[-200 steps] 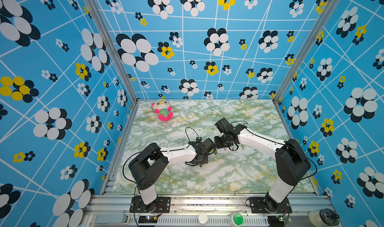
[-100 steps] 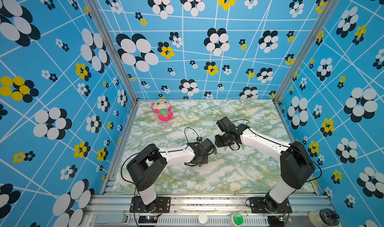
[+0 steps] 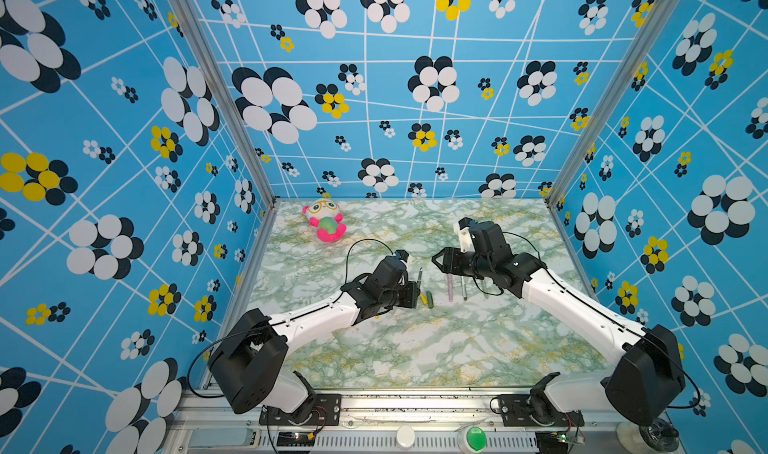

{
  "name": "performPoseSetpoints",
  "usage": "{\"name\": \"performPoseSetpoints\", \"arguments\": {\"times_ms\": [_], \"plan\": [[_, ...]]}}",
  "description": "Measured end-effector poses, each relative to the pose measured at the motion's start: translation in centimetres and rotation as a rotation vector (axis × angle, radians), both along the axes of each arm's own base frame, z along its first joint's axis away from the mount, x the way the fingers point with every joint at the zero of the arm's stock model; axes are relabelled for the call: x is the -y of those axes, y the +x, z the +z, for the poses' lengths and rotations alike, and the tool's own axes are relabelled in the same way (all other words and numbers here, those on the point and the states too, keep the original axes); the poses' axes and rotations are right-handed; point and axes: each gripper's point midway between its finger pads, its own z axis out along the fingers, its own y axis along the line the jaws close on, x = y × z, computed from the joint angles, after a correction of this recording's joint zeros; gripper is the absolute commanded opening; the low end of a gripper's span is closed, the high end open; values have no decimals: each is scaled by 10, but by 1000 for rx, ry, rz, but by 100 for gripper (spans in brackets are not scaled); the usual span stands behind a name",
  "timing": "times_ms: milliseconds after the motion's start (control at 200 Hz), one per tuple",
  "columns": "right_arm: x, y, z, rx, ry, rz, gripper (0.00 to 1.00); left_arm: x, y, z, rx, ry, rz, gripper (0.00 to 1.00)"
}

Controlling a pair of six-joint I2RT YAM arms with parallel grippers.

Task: Insert the pens into the pen caps
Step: 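Lift the green fountain pen upright with the left gripper toward the right gripper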

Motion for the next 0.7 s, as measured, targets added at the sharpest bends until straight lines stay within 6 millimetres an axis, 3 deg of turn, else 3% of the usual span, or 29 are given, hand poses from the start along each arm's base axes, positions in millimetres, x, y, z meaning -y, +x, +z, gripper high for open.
{"name": "performPoseSetpoints", "arguments": {"times_ms": [430, 700], "plan": [[-27, -9, -18, -87, 93, 57, 54, 15, -9, 19, 28, -159, -61, 13], [-40, -18, -29, -121, 100, 84, 41, 16, -5, 27, 46, -195, -39, 13]]}}
